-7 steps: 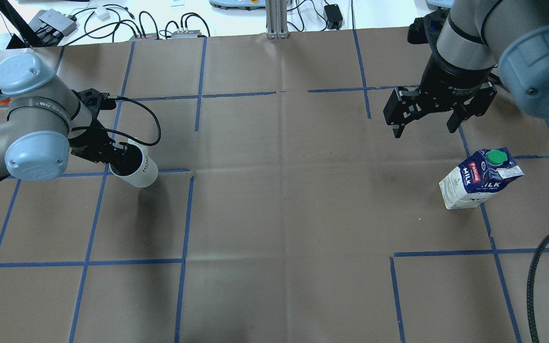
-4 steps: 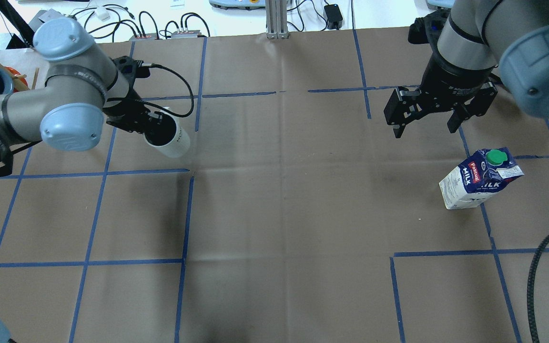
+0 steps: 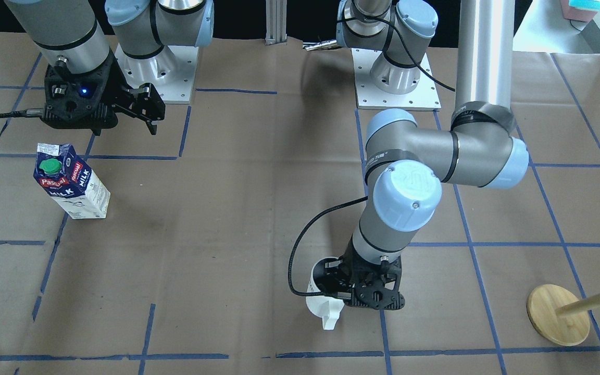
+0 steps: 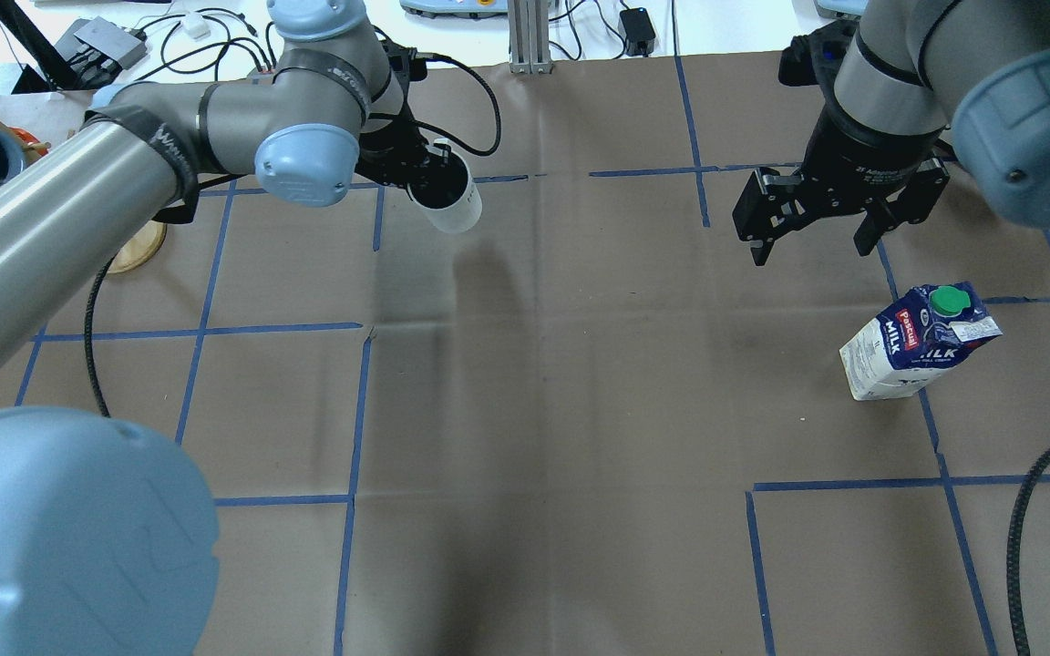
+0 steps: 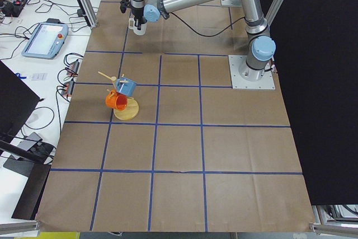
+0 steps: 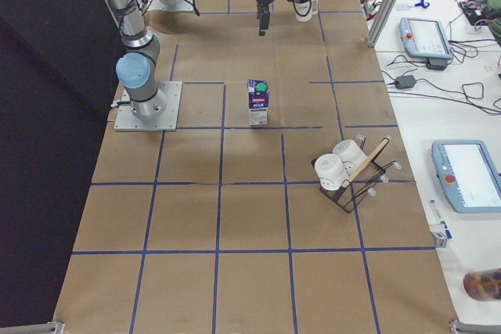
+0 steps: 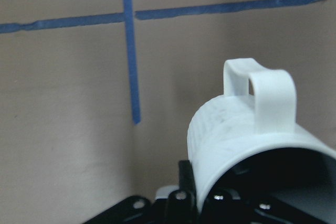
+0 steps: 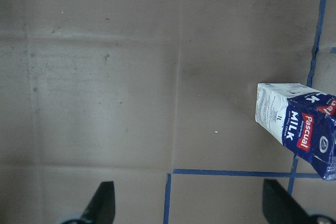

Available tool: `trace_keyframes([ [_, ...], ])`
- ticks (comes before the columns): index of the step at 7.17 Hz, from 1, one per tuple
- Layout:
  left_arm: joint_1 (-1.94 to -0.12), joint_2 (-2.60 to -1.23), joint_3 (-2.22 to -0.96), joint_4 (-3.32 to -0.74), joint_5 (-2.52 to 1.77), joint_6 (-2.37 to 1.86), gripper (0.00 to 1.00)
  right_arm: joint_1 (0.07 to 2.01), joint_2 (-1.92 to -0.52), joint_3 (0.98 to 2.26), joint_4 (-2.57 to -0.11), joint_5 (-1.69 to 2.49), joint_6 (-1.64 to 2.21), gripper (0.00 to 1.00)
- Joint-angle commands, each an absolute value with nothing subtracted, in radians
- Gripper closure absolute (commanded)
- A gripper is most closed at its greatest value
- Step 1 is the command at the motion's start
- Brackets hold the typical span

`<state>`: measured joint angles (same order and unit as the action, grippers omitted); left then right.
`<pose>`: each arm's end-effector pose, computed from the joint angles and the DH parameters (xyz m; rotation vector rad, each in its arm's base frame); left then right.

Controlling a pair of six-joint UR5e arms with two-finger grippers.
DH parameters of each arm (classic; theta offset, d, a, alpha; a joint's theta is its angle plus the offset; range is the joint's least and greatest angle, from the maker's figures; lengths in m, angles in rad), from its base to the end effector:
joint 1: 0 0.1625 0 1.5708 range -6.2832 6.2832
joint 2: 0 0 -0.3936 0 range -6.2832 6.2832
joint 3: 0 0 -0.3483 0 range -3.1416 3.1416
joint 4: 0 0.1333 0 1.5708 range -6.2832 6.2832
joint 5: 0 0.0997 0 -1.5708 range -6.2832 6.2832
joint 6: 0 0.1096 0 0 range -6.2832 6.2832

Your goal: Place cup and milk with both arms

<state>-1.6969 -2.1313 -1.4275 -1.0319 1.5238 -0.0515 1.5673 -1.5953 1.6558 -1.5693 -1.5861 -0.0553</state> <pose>-0.2178 -0.6174 0.2582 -0.1192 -3.0765 0.1804 0.1301 -0.4312 0.4194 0.0817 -3.1255 -0.0976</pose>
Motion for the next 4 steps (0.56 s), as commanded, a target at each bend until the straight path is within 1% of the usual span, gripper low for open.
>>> trace_keyframes([
  [1,-1.715,-2.190,-1.384,-1.034,1.525,-0.072,0.87,1.568,-1.595,1.657,-1.569,-1.586,-0.054,0.00],
  [3,-1.717,-2.217,-1.368,-1.032,1.522,-0.074,0.95,1.568,-1.595,1.657,-1.569,-1.583,-0.054,0.00],
  [4,-1.721,-2.217,-1.368,-1.032,1.520,-0.074,0.96,1.568,-1.595,1.655,-1.569,-1.583,-0.054,0.00],
])
